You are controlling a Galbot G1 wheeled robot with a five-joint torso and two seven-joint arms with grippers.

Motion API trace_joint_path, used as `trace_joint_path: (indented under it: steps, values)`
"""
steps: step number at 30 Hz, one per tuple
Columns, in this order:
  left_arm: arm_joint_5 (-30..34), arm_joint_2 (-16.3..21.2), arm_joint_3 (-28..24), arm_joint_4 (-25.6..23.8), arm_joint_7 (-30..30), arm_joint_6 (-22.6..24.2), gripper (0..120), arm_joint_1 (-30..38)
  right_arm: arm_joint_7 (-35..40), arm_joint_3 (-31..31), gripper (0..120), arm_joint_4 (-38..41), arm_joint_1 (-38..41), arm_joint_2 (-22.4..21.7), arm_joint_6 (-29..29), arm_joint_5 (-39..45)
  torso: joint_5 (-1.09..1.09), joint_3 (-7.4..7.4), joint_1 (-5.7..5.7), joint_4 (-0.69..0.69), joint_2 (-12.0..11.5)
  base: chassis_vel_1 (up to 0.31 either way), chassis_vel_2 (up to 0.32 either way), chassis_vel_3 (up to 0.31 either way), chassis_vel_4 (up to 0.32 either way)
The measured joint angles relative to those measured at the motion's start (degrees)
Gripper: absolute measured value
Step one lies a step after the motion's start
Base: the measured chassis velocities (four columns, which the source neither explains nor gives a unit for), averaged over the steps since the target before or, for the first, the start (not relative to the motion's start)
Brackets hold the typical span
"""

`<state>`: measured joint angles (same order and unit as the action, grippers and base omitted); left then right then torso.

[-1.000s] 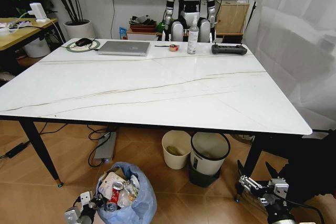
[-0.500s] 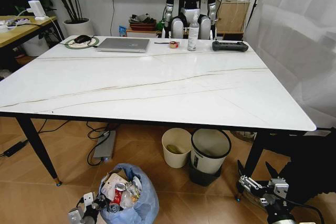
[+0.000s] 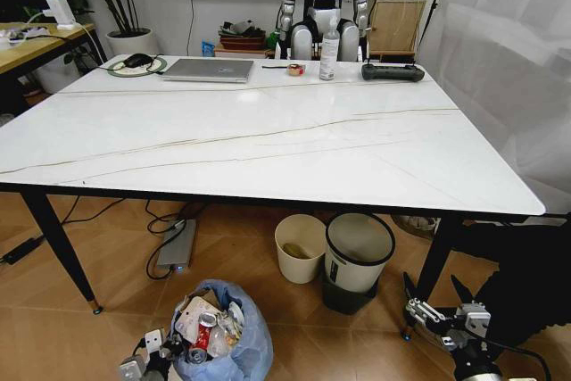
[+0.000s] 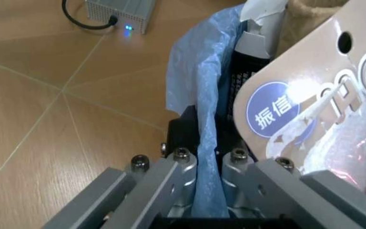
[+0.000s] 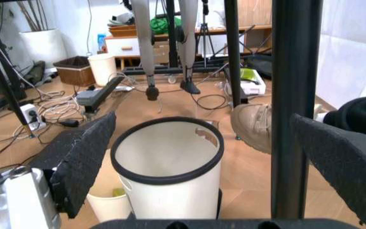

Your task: Pick up the trash bin and place the trash from the table into it.

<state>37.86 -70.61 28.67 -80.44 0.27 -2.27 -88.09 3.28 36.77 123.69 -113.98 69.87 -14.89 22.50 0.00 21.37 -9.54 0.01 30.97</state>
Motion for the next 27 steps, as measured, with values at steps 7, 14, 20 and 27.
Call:
trace_joint_path:
  steps: [7, 14, 20, 27]
  values:
    - [-0.03, -0.12, 0.14, 0.0, 0.0, -0.12, 0, -0.1, 0.0, 0.0, 100, 0.0, 0.0, 0.0, 0.0, 0.0, 0.0, -0.97, 0.59, 0.0, -1.55, 0.0, 0.0, 0.0, 0.0]
    - [0.02, -0.24, 0.19, -0.06, -0.02, -0.16, 0, -0.14, 0.0, 0.0, 100, 0.0, 0.0, 0.0, 0.0, 0.0, 0.0, -2.0, 1.24, 0.0, -3.24, 0.0, 0.0, 0.0, 0.0]
    - [0.23, -0.39, 0.16, -0.42, -0.04, -0.17, 0, -0.23, 0.0, 0.0, 100, 0.0, 0.0, 0.0, 0.0, 0.0, 0.0, -3.05, 1.81, 0.0, -4.86, 0.0, 0.0, 0.0, 0.0]
    - [0.19, -0.38, -0.11, -0.79, -0.38, -1.38, 0, -0.51, 0.0, 0.0, 100, 0.0, 0.0, 0.0, 0.0, 0.0, 0.0, -4.01, 2.22, 0.0, -6.22, 0.0, 0.0, 0.0, 0.0]
